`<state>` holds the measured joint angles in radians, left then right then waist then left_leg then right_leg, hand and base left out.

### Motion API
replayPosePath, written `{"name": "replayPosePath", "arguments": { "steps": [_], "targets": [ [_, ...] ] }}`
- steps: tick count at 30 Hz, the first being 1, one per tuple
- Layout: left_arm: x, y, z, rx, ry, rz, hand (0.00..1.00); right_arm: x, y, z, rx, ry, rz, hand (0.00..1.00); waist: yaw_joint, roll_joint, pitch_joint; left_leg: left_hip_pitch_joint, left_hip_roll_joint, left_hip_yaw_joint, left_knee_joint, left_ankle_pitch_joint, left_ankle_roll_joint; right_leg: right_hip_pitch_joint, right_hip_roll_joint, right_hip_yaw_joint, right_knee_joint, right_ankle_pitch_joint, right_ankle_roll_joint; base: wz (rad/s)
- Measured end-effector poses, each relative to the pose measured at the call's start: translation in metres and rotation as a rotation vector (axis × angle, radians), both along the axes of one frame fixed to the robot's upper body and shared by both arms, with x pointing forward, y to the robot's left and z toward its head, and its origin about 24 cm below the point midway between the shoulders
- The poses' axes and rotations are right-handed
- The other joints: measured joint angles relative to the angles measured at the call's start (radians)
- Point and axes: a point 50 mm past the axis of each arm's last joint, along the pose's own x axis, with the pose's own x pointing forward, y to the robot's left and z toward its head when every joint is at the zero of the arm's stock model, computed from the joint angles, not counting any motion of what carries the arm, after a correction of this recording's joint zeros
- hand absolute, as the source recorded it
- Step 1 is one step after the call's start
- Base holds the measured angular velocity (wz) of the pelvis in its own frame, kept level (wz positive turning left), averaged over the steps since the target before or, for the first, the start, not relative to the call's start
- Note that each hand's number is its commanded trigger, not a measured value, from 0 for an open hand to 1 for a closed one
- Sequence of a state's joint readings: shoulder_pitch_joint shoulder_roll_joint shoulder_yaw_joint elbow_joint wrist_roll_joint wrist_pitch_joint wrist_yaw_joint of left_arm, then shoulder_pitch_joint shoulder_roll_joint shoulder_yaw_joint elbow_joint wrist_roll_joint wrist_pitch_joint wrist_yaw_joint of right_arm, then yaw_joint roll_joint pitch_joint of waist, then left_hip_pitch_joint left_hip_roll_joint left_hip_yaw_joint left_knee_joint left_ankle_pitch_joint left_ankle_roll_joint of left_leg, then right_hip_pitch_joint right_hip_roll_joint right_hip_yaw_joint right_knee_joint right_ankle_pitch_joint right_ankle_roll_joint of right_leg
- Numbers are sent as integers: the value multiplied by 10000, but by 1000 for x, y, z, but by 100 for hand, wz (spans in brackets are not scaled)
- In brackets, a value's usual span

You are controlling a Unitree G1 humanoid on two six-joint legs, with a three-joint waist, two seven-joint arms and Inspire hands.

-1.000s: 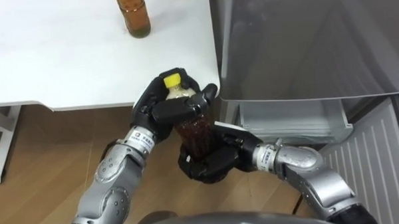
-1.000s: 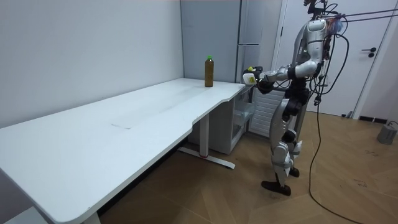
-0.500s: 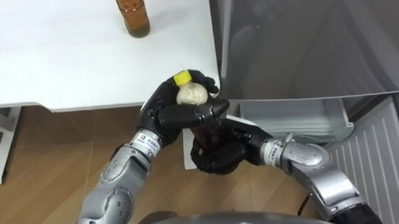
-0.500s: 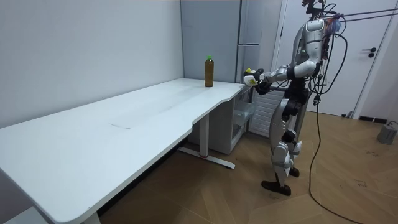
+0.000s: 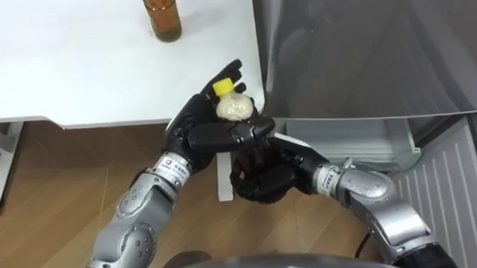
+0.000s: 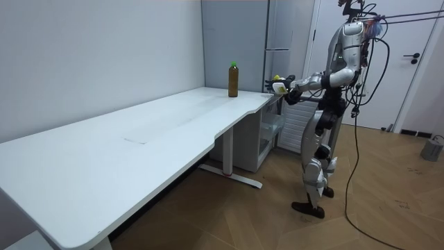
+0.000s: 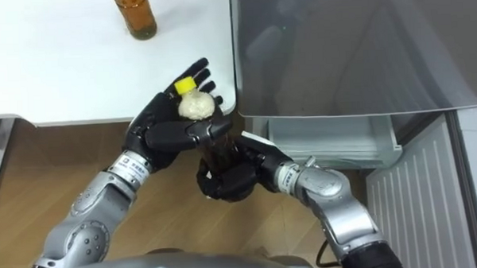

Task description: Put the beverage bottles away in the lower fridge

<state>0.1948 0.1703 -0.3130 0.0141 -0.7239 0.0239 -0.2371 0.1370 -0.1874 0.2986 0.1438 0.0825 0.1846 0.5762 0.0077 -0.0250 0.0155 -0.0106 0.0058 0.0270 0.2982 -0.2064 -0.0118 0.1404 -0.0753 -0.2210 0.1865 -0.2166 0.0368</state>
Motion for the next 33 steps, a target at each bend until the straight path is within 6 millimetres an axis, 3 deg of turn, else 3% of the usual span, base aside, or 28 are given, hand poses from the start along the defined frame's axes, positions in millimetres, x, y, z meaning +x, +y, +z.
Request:
{"name": "replayPosePath", "arguments": {
  "steps": [5, 11, 21, 25, 29, 33],
  "targets": [
    [2, 1, 7, 65, -366, 44, 0, -5, -4, -3, 2, 64, -229, 100, 29, -11, 1, 23, 4, 7, 9, -2, 3, 16, 1, 5, 20, 2, -3, 0],
    [8, 9, 32, 72, -1651, 410, 0, -17, -16, -11, -213, 437, -697, 100, 158, 19, -10, 36, 17, 31, 2, -25, 30, -55, 3, 27, 45, 0, 0, -1],
    [8, 37, 85, 788, -4304, 1819, 0, -20, -27, -9, -198, 57, -1044, 100, 304, 116, -55, 147, 30, 69, -54, -25, 31, 61, 4, 13, 32, 10, -9, -1],
    [6, 49, 113, 1186, -5615, 2910, 0, -25, -30, -11, -174, 26, -1190, 100, 319, 374, 10, 238, 25, 15, -109, -29, 28, 173, 9, -3, 27, 11, -9, 0],
    [2, 62, 133, 2477, -6851, 3843, 0, -33, -36, -14, -264, 93, -1400, 100, 313, 529, -23, 365, 25, 5, -263, -13, 15, 198, 16, -12, 18, 12, -10, -1],
    [-9, 74, 162, 3164, -8421, 5107, 0, -43, -46, -19, -422, 345, -1718, 100, 671, 477, -16, 448, 36, 46, -307, -10, 10, 249, 17, 4, -10, 11, -11, -3]
  ]
}}
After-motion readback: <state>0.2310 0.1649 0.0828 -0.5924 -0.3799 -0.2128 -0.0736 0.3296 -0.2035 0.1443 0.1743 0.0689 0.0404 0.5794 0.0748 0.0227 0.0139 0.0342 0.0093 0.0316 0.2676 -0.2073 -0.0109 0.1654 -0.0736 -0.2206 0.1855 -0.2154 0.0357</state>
